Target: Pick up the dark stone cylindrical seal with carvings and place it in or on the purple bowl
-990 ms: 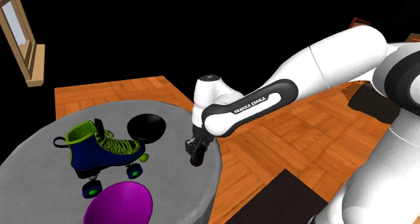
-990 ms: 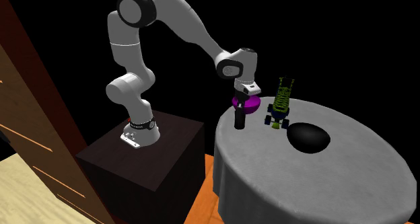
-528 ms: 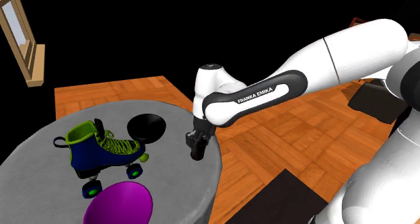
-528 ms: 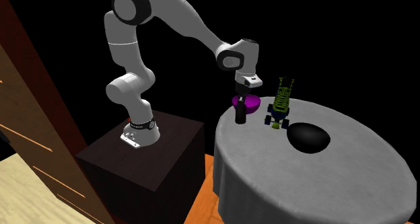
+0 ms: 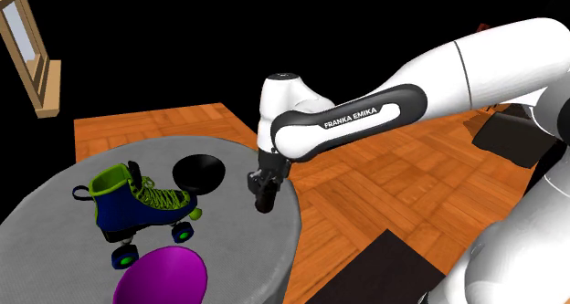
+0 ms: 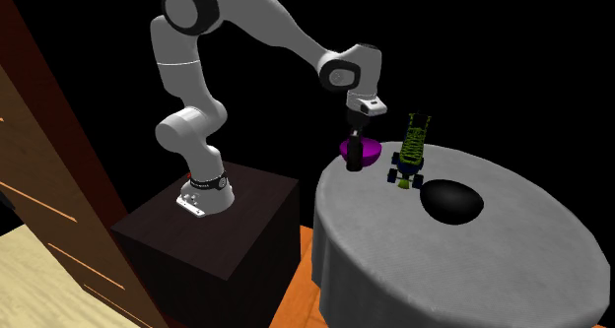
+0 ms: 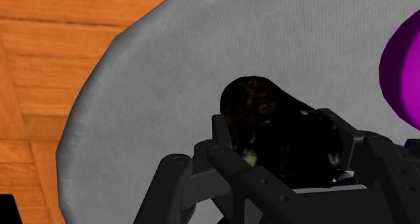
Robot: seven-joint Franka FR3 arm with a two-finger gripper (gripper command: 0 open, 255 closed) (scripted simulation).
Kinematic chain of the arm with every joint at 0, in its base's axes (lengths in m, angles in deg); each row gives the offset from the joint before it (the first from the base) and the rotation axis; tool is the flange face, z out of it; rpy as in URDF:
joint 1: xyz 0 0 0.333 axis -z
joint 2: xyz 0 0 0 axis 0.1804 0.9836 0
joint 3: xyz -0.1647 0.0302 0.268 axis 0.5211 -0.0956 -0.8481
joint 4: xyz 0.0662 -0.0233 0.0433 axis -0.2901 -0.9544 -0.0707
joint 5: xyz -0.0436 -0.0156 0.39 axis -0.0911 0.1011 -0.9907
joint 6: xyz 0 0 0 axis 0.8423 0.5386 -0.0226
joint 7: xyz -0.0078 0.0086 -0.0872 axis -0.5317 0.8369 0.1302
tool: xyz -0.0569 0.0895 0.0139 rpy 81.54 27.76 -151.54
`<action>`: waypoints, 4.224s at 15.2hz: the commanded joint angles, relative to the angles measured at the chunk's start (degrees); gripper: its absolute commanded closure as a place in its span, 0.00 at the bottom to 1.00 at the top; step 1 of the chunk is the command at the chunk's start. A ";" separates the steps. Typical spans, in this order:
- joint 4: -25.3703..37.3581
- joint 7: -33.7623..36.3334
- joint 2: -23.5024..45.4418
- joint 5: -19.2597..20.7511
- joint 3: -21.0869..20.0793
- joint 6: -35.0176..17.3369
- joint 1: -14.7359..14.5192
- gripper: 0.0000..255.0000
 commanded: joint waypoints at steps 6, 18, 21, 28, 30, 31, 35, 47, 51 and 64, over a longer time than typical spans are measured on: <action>8.04 10.33 5.82 2.59 -4.11 2.90 -4.92 1.00; 31.06 27.06 22.55 10.57 -7.45 11.52 -17.21 1.00; 39.13 30.27 27.85 12.64 -7.42 14.81 -21.27 1.00; 40.56 32.03 31.75 14.24 -6.80 12.65 -23.29 1.00; 39.78 32.21 32.27 14.53 -6.63 11.41 -23.31 1.00; 39.42 32.31 32.54 14.67 -6.54 10.80 -23.33 1.00; 38.13 32.70 33.74 15.30 -6.15 8.41 -23.46 1.00; 36.97 33.16 35.27 16.06 -5.64 5.83 -23.68 1.00; 36.97 33.16 35.27 16.07 -5.64 5.83 -23.68 0.00; 40.19 32.22 32.54 14.59 -6.57 11.56 -23.44 0.00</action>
